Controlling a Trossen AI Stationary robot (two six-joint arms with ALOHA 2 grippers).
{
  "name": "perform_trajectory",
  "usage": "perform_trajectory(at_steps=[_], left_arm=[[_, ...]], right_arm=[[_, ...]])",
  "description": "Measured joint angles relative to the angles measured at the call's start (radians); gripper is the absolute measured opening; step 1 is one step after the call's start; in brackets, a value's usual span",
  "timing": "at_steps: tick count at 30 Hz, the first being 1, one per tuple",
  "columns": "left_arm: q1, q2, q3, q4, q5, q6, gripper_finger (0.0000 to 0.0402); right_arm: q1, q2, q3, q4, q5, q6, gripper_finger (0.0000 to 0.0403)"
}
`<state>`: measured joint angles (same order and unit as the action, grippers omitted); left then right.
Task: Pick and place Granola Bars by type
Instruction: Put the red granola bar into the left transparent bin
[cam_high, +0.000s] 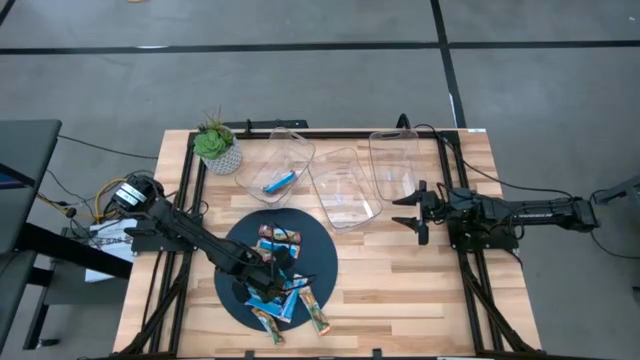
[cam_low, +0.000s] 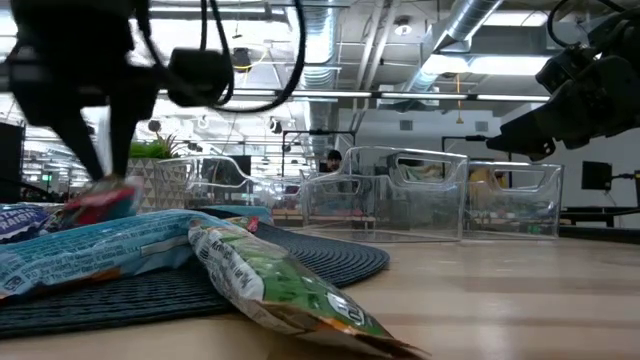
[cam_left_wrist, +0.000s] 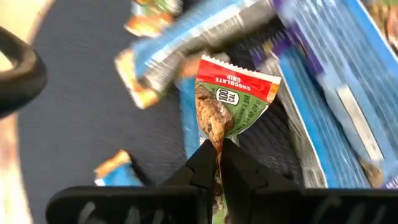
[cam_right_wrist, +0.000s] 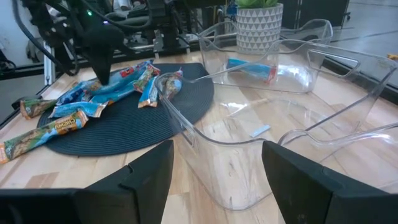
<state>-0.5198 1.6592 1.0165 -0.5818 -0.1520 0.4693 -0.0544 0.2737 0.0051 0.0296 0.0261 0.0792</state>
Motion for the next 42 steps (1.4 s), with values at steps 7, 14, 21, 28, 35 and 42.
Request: perform_trajectory(at_steps=[7, 14, 21, 28, 35, 42], left_arm=[[0.01, -0.032, 0.08, 0.009, -0.154, 0.014, 0.0011], [0.11, -0.088, 0.147, 0.021, -0.288, 0.051, 0.0011], [0.28, -0.141, 0.211, 0.018, -0.396, 0.054, 0.0011], [0.483, -0.149, 0.28, 0.017, -0.42, 0.035, 0.0011], [0.677, -0.149, 0.299, 0.007, -0.437, -0.021, 0.0011], [0.79, -0.149, 0.299, -0.04, -0.429, -0.065, 0.0011]], right_arm=[[0.0, 0.0, 0.0, 0.0, 0.0, 0.0, 0.024], [0.0, 0.0, 0.0, 0.0, 0.0, 0.0, 0.024], [0.0, 0.0, 0.0, 0.0, 0.0, 0.0, 0.024], [0.0, 0.0, 0.0, 0.0, 0.0, 0.0, 0.024], [0.0, 0.0, 0.0, 0.0, 0.0, 0.0, 0.024], [0.0, 0.0, 0.0, 0.0, 0.0, 0.0, 0.024]])
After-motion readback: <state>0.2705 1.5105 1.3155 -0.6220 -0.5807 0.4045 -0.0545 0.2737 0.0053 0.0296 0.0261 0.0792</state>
